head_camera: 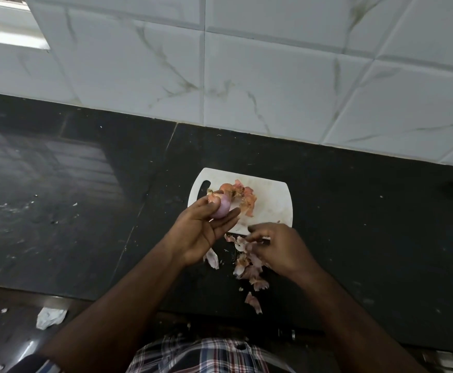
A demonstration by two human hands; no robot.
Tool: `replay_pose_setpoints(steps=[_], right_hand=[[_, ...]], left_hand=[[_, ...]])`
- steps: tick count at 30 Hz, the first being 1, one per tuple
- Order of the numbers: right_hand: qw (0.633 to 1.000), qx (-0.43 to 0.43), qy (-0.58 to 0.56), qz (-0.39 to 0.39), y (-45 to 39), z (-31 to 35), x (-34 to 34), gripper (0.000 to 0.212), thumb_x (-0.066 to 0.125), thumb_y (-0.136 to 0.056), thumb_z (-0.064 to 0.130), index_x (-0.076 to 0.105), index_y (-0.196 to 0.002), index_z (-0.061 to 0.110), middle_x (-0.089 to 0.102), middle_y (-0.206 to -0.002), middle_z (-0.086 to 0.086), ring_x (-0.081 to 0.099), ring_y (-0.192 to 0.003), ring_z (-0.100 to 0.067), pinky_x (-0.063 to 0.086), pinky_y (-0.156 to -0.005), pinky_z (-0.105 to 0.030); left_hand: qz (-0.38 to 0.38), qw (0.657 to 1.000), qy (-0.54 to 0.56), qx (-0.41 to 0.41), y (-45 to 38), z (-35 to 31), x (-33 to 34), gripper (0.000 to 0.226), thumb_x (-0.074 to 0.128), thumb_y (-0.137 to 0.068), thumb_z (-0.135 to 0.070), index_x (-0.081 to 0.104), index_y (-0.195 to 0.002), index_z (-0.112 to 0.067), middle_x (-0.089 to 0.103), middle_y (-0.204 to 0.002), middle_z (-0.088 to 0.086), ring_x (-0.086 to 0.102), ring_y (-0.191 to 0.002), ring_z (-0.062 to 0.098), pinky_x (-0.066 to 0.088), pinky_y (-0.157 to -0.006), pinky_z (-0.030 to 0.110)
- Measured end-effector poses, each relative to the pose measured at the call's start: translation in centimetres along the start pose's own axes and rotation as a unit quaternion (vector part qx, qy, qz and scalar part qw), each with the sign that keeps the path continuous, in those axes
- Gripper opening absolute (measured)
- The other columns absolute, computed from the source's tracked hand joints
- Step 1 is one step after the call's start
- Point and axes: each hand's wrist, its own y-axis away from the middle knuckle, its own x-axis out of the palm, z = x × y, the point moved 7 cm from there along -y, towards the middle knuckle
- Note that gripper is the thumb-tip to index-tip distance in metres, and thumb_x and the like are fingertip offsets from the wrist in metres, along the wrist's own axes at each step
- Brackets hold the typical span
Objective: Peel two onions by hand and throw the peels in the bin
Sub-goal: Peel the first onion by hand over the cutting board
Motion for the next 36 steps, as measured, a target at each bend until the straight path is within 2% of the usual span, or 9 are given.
replay_pose_setpoints(steps=[3,7,12,15,19,22,26,32,36], right_hand=[[0.991,-0.029,-0.084,-0.096,-0.5,2.5,-2.0,0.021,0.076,-0.085,0.035,0.077,-0.105,0.028,0.073,-0.096,0.019,0.066,-0.088,0.009,0.052,-0.079,-0.015],[0.988,-0.079,-0.086,-0.100,-1.2,5.9,-0.8,0.044,0.078,-0.080,0.044,0.067,-0.121,0.032,0.065,-0.111,0.016,0.063,-0.101,0.000,0.055,-0.084,-0.022],[0.983,-0.074,-0.079,-0.148,-1.9,5.6,-0.5,0.061,0.086,-0.073,0.031,0.063,-0.129,0.022,0.056,-0.124,0.008,0.049,-0.128,-0.006,0.039,-0.100,-0.010],[0.979,-0.084,-0.101,-0.155,-2.2,5.2,-1.0,0.057,0.086,-0.074,0.025,0.066,-0.127,0.020,0.063,-0.126,0.003,0.052,-0.130,-0.008,0.043,-0.107,-0.022],[0.971,-0.077,-0.149,-0.173,-2.6,4.0,-1.2,0.041,0.081,-0.080,0.015,0.072,-0.119,0.019,0.069,-0.123,0.001,0.059,-0.125,-0.013,0.050,-0.104,-0.037],[0.955,-0.075,-0.227,-0.175,-2.9,3.5,-1.7,0.029,0.070,-0.088,0.004,0.075,-0.112,0.019,0.072,-0.116,0.004,0.068,-0.109,-0.014,0.059,-0.089,-0.042],[0.969,-0.081,-0.196,-0.127,-2.7,4.7,-1.6,0.043,0.080,-0.081,0.029,0.068,-0.122,0.027,0.066,-0.121,0.012,0.059,-0.120,-0.008,0.053,-0.096,-0.025],[0.970,-0.101,-0.135,-0.174,-2.7,4.9,-2.2,0.041,0.080,-0.081,0.017,0.070,-0.122,0.018,0.070,-0.118,0.004,0.060,-0.111,0.001,0.046,-0.096,-0.011],[0.966,-0.089,-0.154,-0.187,-3.2,3.9,-2.9,0.028,0.066,-0.089,0.002,0.076,-0.111,0.018,0.074,-0.113,0.004,0.065,-0.107,-0.003,0.054,-0.097,-0.031]], left_hand=[[0.007,1.000,-0.008,0.006,0.0,0.0,0.0,0.048,0.060,-0.093,-0.019,0.052,-0.135,0.003,0.060,-0.131,0.026,0.065,-0.116,0.038,0.059,-0.088,0.042],[0.014,0.996,-0.091,0.010,-0.2,0.1,0.5,0.042,0.068,-0.088,-0.028,0.060,-0.121,-0.002,0.067,-0.115,0.016,0.069,-0.096,0.023,0.058,-0.077,0.033],[0.007,0.995,-0.103,0.012,-0.2,0.1,0.6,0.052,0.070,-0.081,-0.025,0.061,-0.126,-0.001,0.073,-0.097,0.011,0.071,-0.078,0.017,0.059,-0.070,0.029],[0.000,0.996,-0.090,0.010,-0.1,-0.3,0.7,0.052,0.070,-0.078,-0.018,0.059,-0.126,-0.001,0.073,-0.098,0.013,0.070,-0.075,0.017,0.061,-0.071,0.030],[-0.005,0.996,-0.083,0.011,-0.3,-0.9,0.6,0.027,0.066,-0.082,-0.022,0.065,-0.105,-0.007,0.074,-0.100,0.014,0.075,-0.084,0.024,0.062,-0.076,0.032],[-0.008,0.998,-0.069,0.003,-0.2,-0.8,0.8,0.035,0.064,-0.086,-0.027,0.062,-0.112,-0.004,0.074,-0.106,0.018,0.075,-0.093,0.031,0.062,-0.079,0.035],[-0.023,0.998,-0.060,0.005,-0.2,-0.3,1.2,0.053,0.063,-0.092,-0.026,0.050,-0.134,0.004,0.075,-0.103,0.018,0.075,-0.091,0.028,0.061,-0.075,0.035],[0.010,0.997,-0.078,0.010,-0.2,-0.4,2.0,0.036,0.058,-0.096,-0.021,0.060,-0.130,-0.010,0.069,-0.123,0.019,0.071,-0.107,0.031,0.060,-0.088,0.040],[-0.004,0.998,-0.067,-0.002,-0.2,0.0,1.9,0.036,0.050,-0.102,-0.023,0.059,-0.132,-0.005,0.067,-0.124,0.026,0.071,-0.106,0.038,0.060,-0.087,0.042]])
